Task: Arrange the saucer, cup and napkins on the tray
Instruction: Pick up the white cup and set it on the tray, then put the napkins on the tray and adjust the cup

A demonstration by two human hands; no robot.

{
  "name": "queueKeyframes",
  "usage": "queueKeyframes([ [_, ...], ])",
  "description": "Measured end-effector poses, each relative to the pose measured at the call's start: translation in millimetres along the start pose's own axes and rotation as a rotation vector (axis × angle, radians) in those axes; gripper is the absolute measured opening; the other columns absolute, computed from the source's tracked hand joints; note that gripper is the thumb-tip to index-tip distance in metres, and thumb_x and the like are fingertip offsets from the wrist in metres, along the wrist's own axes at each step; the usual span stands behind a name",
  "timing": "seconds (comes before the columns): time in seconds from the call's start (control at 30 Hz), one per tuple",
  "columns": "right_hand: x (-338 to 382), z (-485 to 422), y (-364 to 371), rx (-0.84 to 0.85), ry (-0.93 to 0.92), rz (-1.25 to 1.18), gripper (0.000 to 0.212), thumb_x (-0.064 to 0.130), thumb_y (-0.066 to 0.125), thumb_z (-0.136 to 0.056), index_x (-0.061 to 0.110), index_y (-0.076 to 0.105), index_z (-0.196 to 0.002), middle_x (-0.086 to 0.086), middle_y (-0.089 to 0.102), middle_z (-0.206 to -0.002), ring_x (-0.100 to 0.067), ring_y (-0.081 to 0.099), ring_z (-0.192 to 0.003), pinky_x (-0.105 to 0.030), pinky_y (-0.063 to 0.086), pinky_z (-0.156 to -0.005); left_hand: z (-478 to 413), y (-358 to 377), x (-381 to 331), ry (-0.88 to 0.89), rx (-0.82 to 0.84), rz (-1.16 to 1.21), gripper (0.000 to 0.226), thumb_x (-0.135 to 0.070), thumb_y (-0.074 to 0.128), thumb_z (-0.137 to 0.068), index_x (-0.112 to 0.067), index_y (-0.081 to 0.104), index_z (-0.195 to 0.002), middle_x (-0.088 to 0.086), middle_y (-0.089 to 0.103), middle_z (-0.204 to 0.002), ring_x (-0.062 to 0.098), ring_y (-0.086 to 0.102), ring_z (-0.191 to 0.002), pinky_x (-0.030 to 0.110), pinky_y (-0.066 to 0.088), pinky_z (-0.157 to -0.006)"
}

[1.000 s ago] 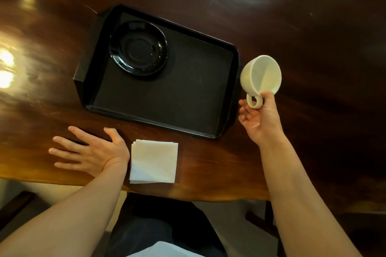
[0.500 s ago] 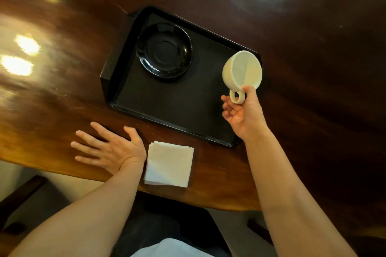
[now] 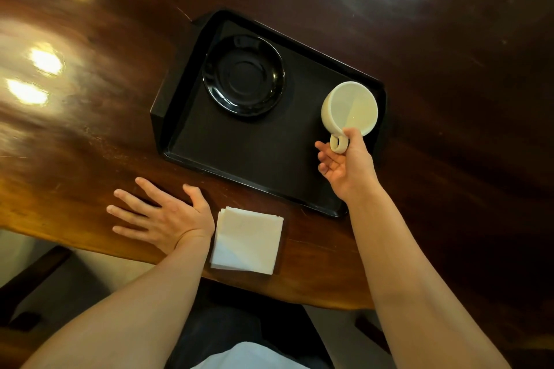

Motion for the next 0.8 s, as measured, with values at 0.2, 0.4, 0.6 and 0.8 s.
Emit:
queueKeyframes([
  [0.2, -7, -2, 2, 0.037, -0.02, 0.184, 0.046, 0.051, 0.054, -0.095, 0.009, 0.061, -0.111, -0.007, 0.079, -0.093, -0.021, 0.069, -0.079, -0.031, 0.054, -0.065, 0, 0, 0, -0.005, -0.007, -0.001, 0.081, -0.055, 0.038, -0.095, -0.014, 0.02, -0.162, 0.024, 0.013, -0.169, 0.051, 0.008, -0.154, 0.066, 0.003, -0.12],
  [0.4, -18, 17, -12, 0.044, -0.133, 0.395, 0.038, 0.052, 0.053, -0.096, 0.017, 0.061, -0.11, -0.003, 0.079, -0.089, -0.019, 0.069, -0.075, -0.03, 0.054, -0.062, 0, 1, 0, -0.009, -0.005, -0.005, 0.08, -0.055, 0.039, -0.096, -0.014, 0.02, -0.162, 0.024, 0.013, -0.169, 0.05, 0.008, -0.154, 0.066, 0.003, -0.12],
  [0.6, -58, 58, -27, 0.122, -0.229, 0.611, 0.011, 0.03, 0.059, -0.097, 0.026, 0.069, -0.1, -0.001, 0.075, -0.085, -0.015, 0.069, -0.072, -0.028, 0.057, -0.063, 0, 0, -1, -0.006, 0.0, -0.019, 0.081, -0.056, 0.036, -0.095, -0.014, 0.02, -0.162, 0.025, 0.014, -0.169, 0.051, 0.009, -0.154, 0.066, 0.004, -0.12],
  [0.8, -125, 77, -28, 0.161, -0.253, 0.967, 0.023, 0.032, 0.065, -0.092, 0.034, 0.059, -0.114, 0.017, 0.064, -0.103, -0.004, 0.063, -0.088, -0.012, 0.05, -0.062, -2, 3, 1, -0.006, -0.003, -0.032, 0.082, -0.057, 0.036, -0.094, -0.014, 0.02, -0.162, 0.025, 0.015, -0.169, 0.051, 0.01, -0.154, 0.065, 0.003, -0.12],
])
Point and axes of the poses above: each hand's wrist, its own z-axis away from the middle knuckle, its own y-axis out of the palm, x = y × z, the point moved 3 cm from there along -z, towards the middle knuckle
